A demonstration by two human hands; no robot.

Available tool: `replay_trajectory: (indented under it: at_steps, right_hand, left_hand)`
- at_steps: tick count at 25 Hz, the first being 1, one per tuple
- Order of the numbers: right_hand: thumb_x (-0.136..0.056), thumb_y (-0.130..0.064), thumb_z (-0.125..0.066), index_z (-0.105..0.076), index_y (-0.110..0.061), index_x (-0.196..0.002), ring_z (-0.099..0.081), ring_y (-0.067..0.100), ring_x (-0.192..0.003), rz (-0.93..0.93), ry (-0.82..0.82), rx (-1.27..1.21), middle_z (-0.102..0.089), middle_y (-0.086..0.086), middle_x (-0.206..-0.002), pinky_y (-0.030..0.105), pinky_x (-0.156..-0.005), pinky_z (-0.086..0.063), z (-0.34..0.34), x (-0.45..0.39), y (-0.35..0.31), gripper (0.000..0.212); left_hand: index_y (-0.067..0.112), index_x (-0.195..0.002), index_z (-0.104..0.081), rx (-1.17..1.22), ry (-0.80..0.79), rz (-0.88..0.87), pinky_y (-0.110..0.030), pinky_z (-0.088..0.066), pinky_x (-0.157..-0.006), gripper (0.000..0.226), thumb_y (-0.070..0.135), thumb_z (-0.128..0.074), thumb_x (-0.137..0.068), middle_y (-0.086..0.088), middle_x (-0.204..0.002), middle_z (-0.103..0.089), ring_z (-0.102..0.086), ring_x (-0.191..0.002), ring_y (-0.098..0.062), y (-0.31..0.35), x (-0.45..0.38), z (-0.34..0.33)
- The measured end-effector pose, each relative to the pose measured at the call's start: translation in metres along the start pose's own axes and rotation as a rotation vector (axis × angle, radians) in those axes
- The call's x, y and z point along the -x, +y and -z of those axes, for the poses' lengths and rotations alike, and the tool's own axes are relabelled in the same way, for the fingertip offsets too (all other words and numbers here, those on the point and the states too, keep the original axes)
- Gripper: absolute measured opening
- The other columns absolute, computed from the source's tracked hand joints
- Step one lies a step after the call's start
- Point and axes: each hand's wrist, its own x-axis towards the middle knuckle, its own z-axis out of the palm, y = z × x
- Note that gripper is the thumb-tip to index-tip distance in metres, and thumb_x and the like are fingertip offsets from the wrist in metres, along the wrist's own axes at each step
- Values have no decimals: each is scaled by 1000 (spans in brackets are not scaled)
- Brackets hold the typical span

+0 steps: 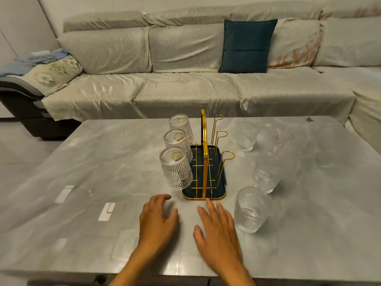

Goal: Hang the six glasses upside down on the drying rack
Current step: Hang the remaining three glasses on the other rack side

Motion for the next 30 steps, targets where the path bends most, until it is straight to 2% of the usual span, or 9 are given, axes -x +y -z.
replay_trajectory:
  at_steps: [3,4,6,9,13,17,22,26,30]
  right_hand:
    - [-88,-34,-52,-55,-33,-125,-29,15,-137,7,98,-277,-43,-11,-143,25,-113,-16,14,25,4,37]
    - [-84,-20,-62,-64,-36,-111,-49,17,-124,-56,181,-442,-58,-9,-128,22,-104,-31,18,37,6,31]
    - [-75,2,-69,-62,-45,-90,-66,14,-88,-304,382,-781,-72,-2,-97,18,-78,-47,29,56,17,49]
    - [-70,3,-73,-52,-42,-100,-62,15,-84,-553,607,-950,-63,2,-104,15,-65,-48,46,61,36,59]
    - [-65,-16,-81,-36,-33,-133,-54,20,-102,-533,351,-816,-54,-4,-119,33,-79,-45,67,33,53,83]
    - [-59,-26,-84,-39,-28,-131,-55,25,-103,-485,285,-640,-58,4,-119,33,-81,-47,69,21,57,85]
    - [-50,-44,-84,-48,-37,-120,-59,9,-97,-376,55,-726,-60,-10,-116,17,-63,-46,101,10,72,79]
    - [-47,-56,-86,-58,-38,-105,-65,6,-80,-282,246,-748,-67,-6,-100,18,-59,-51,147,4,74,66]
    - [-48,-65,-83,-49,-40,-104,-62,3,-79,-187,510,-704,-64,-6,-97,18,-61,-49,195,-22,61,70]
  left_hand:
    - [37,-153,-14,-337,-187,-186,-46,4,-119,67,62,-34,-95,4,-165,-9,-5,-150,-20,-1,9,-23]
    - [38,-154,-5,-378,-197,-211,-47,11,-118,69,65,-26,-94,5,-165,0,3,-151,-18,-2,9,-26]
    - [38,-153,7,-420,-196,-220,-50,14,-118,72,69,-14,-92,4,-165,7,9,-150,-18,-5,9,-30]
    - [40,-148,20,-447,-194,-238,-49,16,-116,72,72,-8,-89,3,-164,9,10,-150,-19,-8,10,-29]
    - [45,-146,22,-485,-188,-223,-51,16,-116,75,79,-4,-84,1,-164,13,16,-149,-22,-2,6,-29]
    - [49,-146,20,-509,-196,-201,-55,18,-115,78,84,-1,-80,1,-163,17,23,-147,-24,-1,3,-28]
    - [50,-144,25,-546,-206,-202,-57,19,-114,81,88,2,-76,2,-160,24,28,-145,-26,-5,7,-31]
    - [50,-143,27,-545,-200,-211,-56,21,-114,80,88,2,-77,2,-160,25,29,-144,-26,-7,6,-33]
    - [49,-142,28,-554,-207,-209,-57,21,-114,80,88,2,-77,2,-160,26,30,-144,-26,-7,6,-34]
